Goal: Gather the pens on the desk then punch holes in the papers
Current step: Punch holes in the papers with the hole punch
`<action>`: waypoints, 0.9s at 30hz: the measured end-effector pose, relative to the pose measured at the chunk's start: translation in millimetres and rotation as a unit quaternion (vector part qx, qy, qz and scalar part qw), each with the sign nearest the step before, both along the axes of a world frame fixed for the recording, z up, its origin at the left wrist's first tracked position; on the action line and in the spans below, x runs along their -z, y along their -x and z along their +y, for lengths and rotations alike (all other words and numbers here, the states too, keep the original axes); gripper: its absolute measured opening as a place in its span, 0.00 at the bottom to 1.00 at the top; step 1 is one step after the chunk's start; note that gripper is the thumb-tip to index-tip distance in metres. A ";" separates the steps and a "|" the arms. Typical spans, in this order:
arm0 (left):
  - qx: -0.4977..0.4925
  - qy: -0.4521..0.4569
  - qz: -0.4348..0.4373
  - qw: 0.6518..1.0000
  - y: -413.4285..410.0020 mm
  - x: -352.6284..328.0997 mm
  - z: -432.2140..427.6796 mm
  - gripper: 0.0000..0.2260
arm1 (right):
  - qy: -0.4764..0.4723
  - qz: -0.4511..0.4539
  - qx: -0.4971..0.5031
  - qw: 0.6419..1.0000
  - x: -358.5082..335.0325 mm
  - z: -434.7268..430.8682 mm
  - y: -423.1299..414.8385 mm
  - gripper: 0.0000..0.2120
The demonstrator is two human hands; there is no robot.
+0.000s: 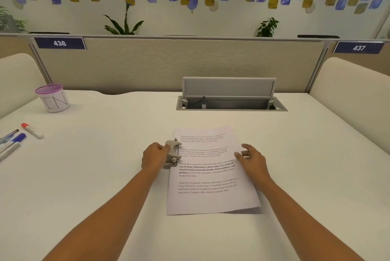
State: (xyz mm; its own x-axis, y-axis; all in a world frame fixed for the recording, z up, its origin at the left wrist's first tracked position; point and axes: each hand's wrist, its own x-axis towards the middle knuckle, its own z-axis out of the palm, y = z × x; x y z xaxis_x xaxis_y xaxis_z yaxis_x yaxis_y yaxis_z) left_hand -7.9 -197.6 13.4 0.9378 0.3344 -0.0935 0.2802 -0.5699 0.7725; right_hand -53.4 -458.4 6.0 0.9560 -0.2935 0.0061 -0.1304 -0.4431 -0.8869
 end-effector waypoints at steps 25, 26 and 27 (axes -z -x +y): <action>-0.015 0.126 -0.019 0.992 6.3 17.8 8.6 0.15 | 0.370 0.028 -0.176 0.912 30.2 62.7 -34.1 0.29; -0.016 0.121 -0.018 0.992 6.6 17.9 8.4 0.15 | 0.372 0.026 -0.175 0.911 30.9 62.5 -34.1 0.29; -0.018 0.118 -0.019 0.993 6.7 18.1 8.5 0.15 | 0.375 0.024 -0.173 0.911 31.5 62.6 -34.2 0.29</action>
